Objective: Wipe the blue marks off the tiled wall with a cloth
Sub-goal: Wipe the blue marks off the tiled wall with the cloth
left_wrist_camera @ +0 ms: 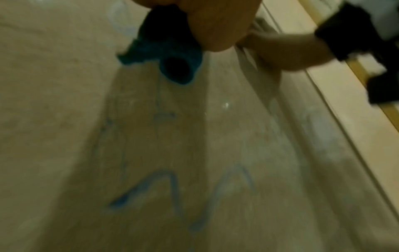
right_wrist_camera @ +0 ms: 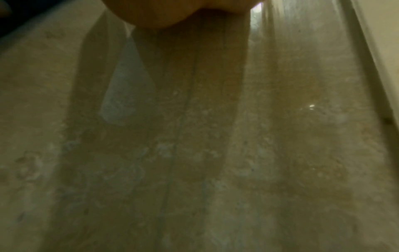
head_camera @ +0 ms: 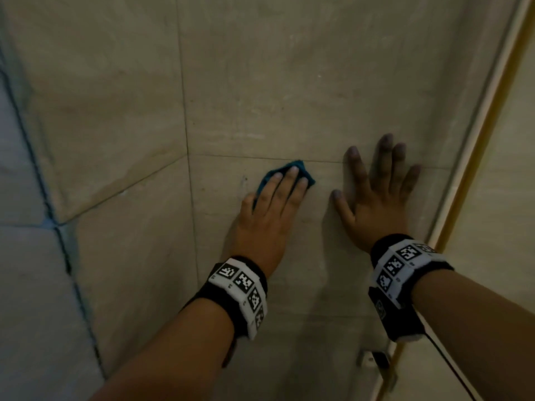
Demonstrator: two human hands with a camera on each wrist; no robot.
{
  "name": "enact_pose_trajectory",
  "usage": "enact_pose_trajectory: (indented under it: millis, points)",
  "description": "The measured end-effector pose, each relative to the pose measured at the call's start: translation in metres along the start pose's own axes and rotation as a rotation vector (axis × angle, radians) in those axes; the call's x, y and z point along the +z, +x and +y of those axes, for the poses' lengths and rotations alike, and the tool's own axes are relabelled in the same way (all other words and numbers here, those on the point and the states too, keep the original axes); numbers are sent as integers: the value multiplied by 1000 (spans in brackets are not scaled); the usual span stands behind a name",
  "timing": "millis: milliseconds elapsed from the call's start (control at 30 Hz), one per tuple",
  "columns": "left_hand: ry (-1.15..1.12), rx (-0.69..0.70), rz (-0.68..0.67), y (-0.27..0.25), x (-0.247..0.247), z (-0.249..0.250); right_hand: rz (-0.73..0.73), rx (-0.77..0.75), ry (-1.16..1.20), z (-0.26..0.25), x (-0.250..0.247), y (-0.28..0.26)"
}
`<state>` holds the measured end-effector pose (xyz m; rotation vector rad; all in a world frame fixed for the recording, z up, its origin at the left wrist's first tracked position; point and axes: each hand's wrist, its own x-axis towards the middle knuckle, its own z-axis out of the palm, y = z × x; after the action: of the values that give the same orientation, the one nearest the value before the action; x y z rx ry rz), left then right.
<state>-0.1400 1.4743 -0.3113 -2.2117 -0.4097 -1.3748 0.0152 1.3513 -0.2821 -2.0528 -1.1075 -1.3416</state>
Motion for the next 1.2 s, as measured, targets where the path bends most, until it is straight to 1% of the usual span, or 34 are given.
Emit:
enact_pose_trajectory:
  millis: [33, 100, 167, 233, 267, 333, 400, 467, 533, 567, 600, 633, 800, 867, 933, 967, 1000, 1100, 1133, 1200]
  points:
    - [-23, -12, 21, 4, -1, 1, 3, -2, -4, 0, 0, 0]
    - [-38, 18, 32, 4, 2, 5, 11, -6, -14, 0, 2, 0]
    - [-23, 103, -11, -7, 8, 8, 27, -6, -9, 1, 3, -1]
    - [-7, 182, -91, -23, 13, 8, 31, -8, -5, 1, 4, -1]
    - [1, 200, -121, -29, 14, 7, 30, -10, -7, 1, 4, -1]
    - [21, 201, -129, -34, 11, 2, 23, -9, -9, 1, 3, -1]
    - [40, 141, -99, -31, 5, -5, 11, -1, -9, 0, 3, 0]
    - [65, -19, -66, -20, -2, -12, -4, 11, -5, -1, 2, -1]
    - [66, -213, -74, -6, -11, -17, -5, 12, -1, -2, 2, 0]
    - [55, -275, -83, 0, -15, -18, -2, 11, -1, -2, 2, 0]
    - [39, -301, -91, 3, -17, -18, -1, 11, -2, -2, 2, 0]
    - [21, -295, -97, 3, -17, -17, -3, 9, -2, -2, 2, 0]
    - [35, -123, -162, -24, -11, -13, -9, 14, -13, -1, 2, 0]
    - [55, -91, -183, -34, -11, -14, -15, 13, -20, -1, 2, 0]
    - [97, -96, -215, -36, -14, -15, -25, 10, -23, 0, 2, 0]
    - [100, -126, -239, -34, -16, -16, -26, 10, -18, 0, 2, 0]
    - [97, -189, -263, -29, -18, -18, -26, 9, -11, 0, 2, 0]
    - [90, -431, -229, -11, -22, -26, -18, 11, 4, -1, 1, 0]
    - [59, -483, -211, -5, -24, -27, -18, 12, 5, -1, 1, 0]
    - [4, -519, -199, 1, -26, -29, -21, 13, 4, -1, 1, 0]
